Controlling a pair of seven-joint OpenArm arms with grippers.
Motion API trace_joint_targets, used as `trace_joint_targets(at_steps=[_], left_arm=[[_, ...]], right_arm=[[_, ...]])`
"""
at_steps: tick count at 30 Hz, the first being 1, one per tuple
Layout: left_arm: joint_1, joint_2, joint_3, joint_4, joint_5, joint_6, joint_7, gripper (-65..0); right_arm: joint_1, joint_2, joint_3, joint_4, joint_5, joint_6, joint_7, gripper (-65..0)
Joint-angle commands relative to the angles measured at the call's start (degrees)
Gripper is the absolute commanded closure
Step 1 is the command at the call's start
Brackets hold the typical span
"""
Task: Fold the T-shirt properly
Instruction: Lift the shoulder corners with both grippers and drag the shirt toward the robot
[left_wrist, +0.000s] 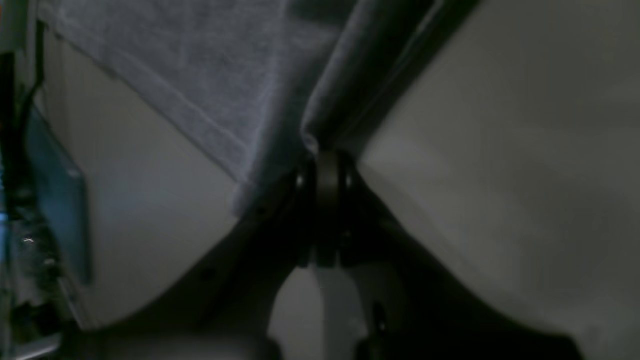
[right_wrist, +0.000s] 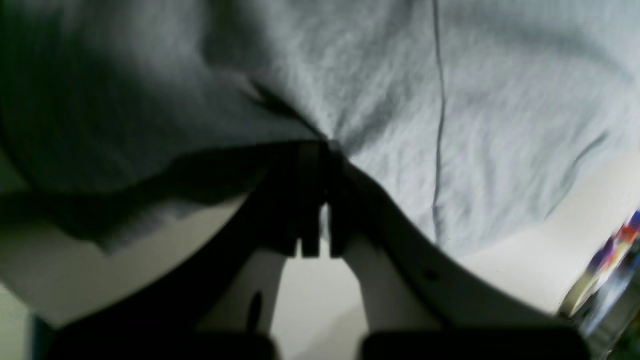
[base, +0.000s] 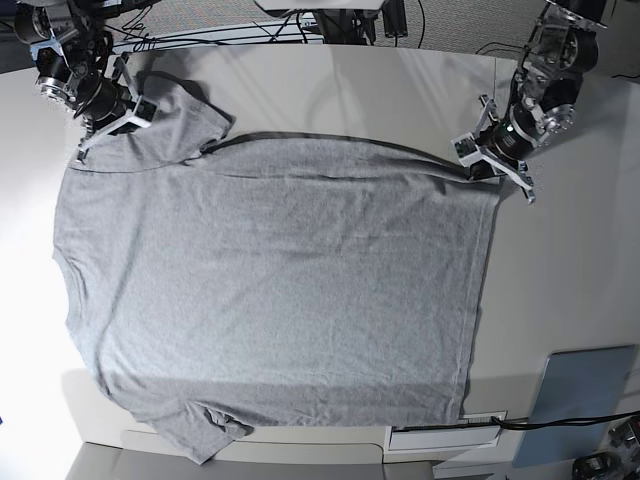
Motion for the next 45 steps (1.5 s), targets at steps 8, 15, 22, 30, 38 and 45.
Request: trace_joint_targets(at_steps=[8,15,22,30,38,45], left_arm=[[12.46,-6.29,0.42,8.31,-6.93,2.27,11.43,0.0],[23.52,-8.04,-5.70,15.12,-15.04,4.70,7.69,0.0],[34.32,-8.00,-12.26,19.61,-16.28,4.74,4.24,0.0],[38.93,-8.00,-15.26,21.49,-16.26,6.58,3.78,0.0],[36.83,-8.02,-18.29,23.08,-20.39,8.13,0.85,0.0],[30.01,-8.00,-18.34,22.73,-24.81,5.95,4.79,0.0]], right_arm=[[-10.88,1.92,8.48,12.72,1.90,-2.38,-3.45,0.0],[-20.63,1.90,14.99,17.57,1.86,-2.40,-4.94,0.0],[-28.04,1.46,17.86,21.42,1.68,-2.45,-7.93,0.0],[-31.58,1.46,17.86,22.99,1.40,-2.62,-9.62,0.0],[-28.26,1.66,17.86,24.02,-7.56,-10.97,-10.01,0.0],[-19.91,1.64,17.84,22.27,-4.76,-10.91,-7.26,0.0]])
